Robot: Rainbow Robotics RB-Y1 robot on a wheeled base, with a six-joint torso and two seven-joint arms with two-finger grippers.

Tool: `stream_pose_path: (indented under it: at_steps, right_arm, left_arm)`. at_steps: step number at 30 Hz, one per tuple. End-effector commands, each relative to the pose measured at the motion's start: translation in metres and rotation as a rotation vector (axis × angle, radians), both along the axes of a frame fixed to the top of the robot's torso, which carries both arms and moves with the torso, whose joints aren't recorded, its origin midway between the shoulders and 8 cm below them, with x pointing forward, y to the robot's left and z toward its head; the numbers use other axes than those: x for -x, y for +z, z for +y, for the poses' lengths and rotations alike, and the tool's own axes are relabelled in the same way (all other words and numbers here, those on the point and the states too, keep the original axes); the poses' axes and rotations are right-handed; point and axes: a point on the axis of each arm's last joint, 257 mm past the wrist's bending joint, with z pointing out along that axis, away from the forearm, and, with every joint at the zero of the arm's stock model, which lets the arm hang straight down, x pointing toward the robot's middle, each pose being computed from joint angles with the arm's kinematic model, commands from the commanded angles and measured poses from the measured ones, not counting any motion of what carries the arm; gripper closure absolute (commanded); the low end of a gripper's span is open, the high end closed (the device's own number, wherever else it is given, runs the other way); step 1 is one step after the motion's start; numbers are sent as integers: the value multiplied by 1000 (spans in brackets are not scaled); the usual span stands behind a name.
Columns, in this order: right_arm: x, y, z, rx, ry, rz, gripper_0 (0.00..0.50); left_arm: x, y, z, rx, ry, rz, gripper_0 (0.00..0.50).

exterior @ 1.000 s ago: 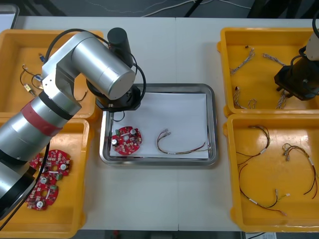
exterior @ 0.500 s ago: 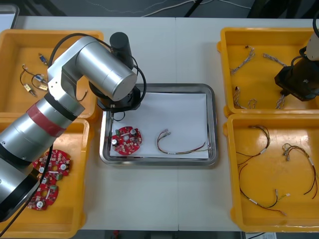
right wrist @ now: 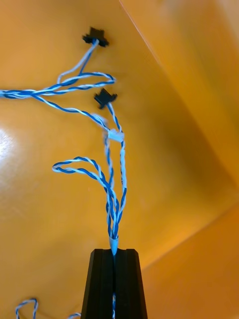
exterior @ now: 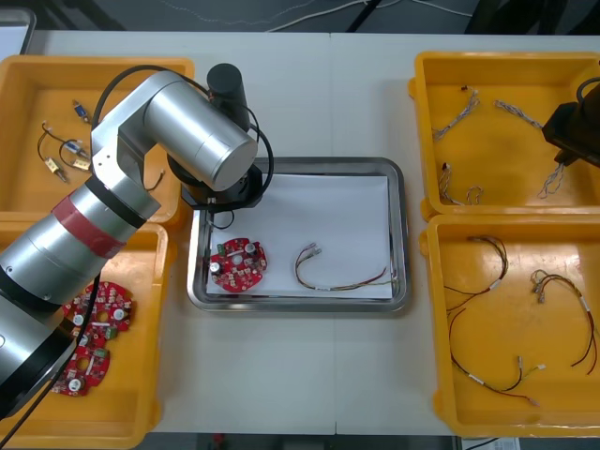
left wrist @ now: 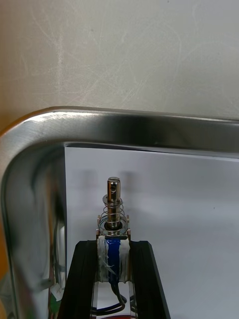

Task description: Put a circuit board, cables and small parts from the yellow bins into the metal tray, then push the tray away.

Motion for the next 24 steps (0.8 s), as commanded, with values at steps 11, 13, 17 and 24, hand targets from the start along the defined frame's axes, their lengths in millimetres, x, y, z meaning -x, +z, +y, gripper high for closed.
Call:
stream_pose_path:
  at_steps: [11, 13, 17, 24]
  right_arm:
    - [16, 63, -28, 159, 127, 17, 500]
    - [20, 66, -29, 185, 156, 36, 500]
    - [29, 77, -22, 217, 235, 65, 500]
    - [38, 92, 18, 286, 450, 91, 500]
  left_arm:
    - [-11, 25, -25, -17, -86, -60, 53]
    - [-11, 26, -27, -15, -89, -62, 1]
    - [-11, 32, -30, -11, -97, -75, 0]
    - [3, 62, -32, 23, -100, -67, 0]
